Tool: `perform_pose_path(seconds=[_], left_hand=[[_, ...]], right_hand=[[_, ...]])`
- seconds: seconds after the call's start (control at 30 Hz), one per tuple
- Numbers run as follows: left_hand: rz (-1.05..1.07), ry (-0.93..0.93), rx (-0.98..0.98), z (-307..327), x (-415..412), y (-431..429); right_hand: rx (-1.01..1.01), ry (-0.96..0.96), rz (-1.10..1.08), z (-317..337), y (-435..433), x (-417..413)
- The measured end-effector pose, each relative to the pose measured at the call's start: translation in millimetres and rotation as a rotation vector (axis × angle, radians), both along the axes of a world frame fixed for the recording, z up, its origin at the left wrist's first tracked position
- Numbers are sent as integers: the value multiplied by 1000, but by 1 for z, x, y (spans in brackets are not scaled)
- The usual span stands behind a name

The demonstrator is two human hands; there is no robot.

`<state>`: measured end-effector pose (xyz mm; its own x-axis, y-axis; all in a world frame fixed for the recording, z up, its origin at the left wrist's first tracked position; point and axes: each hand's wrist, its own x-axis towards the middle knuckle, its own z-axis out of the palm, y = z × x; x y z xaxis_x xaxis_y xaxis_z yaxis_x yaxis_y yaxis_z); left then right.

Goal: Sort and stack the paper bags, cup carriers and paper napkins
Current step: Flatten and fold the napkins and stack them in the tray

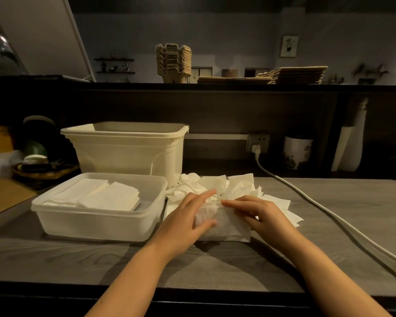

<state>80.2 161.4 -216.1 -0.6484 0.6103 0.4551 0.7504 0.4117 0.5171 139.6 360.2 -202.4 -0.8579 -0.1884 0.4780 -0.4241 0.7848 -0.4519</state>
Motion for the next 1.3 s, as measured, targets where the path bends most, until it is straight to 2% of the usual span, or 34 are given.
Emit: perform_pose_path(seconds=[0.07, 0.17, 0.27, 0.47, 0.63, 0.73, 0.87, 1.0, 1.3], left_hand=[[-19, -166, 115, 0, 0, -2], [-27, -313, 168, -2, -2, -5], [-21, -380, 177, -3, -5, -6], [-27, -509, 192, -2, -6, -6], [59, -421, 158, -4, -11, -5], [96, -382, 149, -5, -12, -6], [67, -378, 161, -3, -11, -6], [-2, -412, 149, -3, -7, -7], [-35, -418, 212, 2, -4, -6]], right_hand=[[-71, 0, 3, 0, -1, 1], [-140, -87, -11, 1, -1, 3], [-101, -179, -33, -1, 0, 2], [-116, -187, -42, 1, -2, 3], [-156, -249, -27, 2, -2, 4], [-108, -273, -50, 3, -2, 4], [-150, -212, -88, 3, 0, 3], [-60, -257, -81, 2, -1, 3], [-78, -233, -76, 5, -4, 4]])
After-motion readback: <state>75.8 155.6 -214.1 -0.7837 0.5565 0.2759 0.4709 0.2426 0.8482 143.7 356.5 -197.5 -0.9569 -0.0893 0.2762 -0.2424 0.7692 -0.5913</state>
